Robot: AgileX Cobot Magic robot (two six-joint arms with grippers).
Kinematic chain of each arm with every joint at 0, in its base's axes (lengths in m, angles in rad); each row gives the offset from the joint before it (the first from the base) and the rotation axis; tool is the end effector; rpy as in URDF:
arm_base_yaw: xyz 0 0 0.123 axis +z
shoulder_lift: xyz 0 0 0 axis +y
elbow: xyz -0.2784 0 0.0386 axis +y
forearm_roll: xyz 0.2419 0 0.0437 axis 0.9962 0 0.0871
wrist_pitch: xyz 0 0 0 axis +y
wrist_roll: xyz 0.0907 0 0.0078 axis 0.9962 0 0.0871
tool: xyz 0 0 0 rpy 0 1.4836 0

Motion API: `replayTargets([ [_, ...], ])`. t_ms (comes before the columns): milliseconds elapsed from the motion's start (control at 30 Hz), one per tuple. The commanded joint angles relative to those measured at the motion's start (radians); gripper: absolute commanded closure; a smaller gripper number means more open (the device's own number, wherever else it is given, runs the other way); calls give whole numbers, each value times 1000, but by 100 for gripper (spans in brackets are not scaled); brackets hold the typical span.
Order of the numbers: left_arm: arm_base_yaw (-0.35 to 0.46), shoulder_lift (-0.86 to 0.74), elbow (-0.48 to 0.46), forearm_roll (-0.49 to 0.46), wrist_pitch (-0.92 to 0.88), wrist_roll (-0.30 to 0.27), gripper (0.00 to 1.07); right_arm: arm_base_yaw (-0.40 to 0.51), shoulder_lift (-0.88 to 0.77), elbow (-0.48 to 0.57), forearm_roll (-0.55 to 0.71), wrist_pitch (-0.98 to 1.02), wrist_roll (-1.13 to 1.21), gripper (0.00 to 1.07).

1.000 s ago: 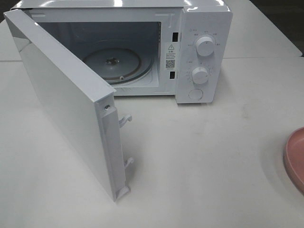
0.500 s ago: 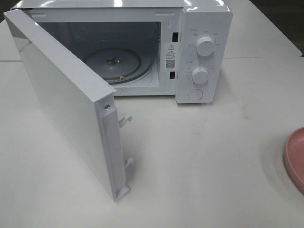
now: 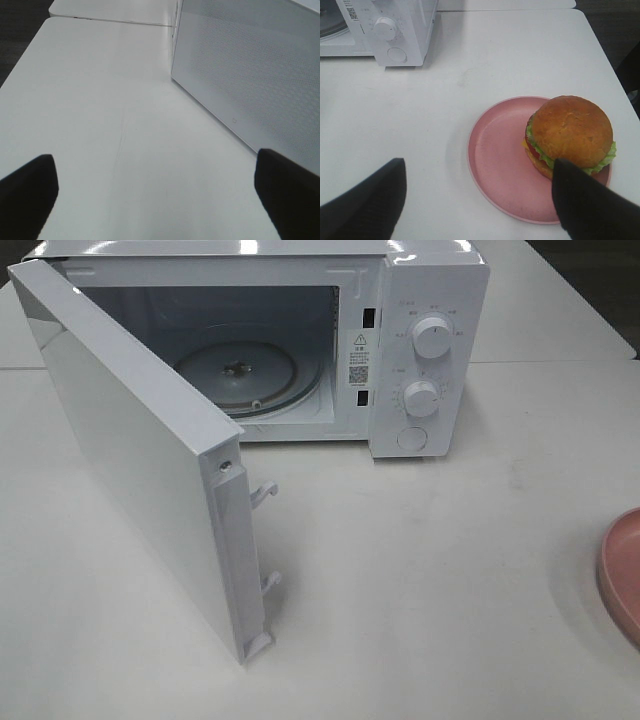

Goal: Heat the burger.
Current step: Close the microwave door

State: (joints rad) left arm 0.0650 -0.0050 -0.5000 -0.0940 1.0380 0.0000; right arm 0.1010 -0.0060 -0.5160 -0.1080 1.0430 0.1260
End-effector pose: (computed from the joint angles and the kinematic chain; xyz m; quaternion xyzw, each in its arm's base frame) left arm -0.0056 -0.0077 0.2764 -0.0261 0.8446 -0.0296 0.5340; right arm -0.0075 -0.0093 0.2804 0.0127 0.8414 0.0073 0.5402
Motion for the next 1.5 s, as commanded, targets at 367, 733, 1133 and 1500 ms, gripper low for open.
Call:
replayTargets([
  [367, 0, -22, 2, -5, -7, 0, 7, -7, -26, 3, -1, -6, -13, 32],
  [733, 0, 17, -23, 3, -63, 0, 14, -7, -26, 3, -1, -6, -13, 32],
  [1133, 0, 289, -19, 12, -262, 0, 55, -7, -26, 3, -1, -6, -13, 32],
  [1500, 0, 603, 8, -7, -510, 18, 107, -7, -26, 3, -1, -6, -13, 32],
])
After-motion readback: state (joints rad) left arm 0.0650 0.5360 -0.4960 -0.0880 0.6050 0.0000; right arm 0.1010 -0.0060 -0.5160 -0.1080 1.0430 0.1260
